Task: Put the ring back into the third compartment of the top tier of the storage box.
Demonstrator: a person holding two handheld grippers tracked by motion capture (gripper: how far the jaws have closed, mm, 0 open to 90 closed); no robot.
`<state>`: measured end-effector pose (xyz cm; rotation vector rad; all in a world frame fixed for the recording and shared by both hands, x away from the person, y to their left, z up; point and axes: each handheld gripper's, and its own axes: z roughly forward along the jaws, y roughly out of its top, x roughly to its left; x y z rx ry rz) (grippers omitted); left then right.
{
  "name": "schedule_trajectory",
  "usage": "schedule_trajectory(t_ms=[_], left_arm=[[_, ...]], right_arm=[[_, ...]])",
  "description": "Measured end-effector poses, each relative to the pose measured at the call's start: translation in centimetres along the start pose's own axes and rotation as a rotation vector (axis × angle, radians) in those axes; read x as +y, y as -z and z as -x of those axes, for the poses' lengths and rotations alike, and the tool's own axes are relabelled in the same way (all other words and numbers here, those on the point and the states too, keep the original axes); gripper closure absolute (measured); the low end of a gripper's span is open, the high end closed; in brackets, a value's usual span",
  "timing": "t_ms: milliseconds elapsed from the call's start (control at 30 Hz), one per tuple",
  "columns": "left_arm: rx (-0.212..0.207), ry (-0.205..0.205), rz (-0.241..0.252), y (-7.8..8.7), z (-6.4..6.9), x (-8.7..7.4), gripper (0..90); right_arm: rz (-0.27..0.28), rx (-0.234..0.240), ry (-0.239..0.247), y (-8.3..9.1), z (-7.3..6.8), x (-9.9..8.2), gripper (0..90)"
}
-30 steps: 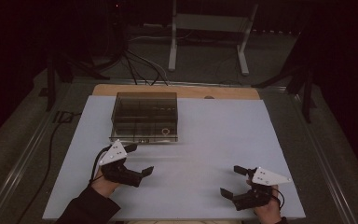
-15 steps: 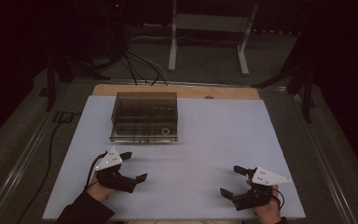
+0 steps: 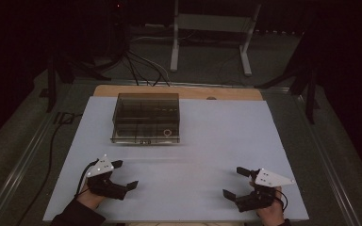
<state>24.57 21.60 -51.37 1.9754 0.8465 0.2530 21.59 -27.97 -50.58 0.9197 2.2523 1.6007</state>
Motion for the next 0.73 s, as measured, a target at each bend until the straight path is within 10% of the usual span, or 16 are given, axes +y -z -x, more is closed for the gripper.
schedule_trajectory(t_ms=[733], left_arm=[[0.008,0.059,0.017,1.2,-0.6,-1.9,0.6]], right_arm=[[-0.011,-0.001,0.007,-0.1,0.0,0.0,0.0]])
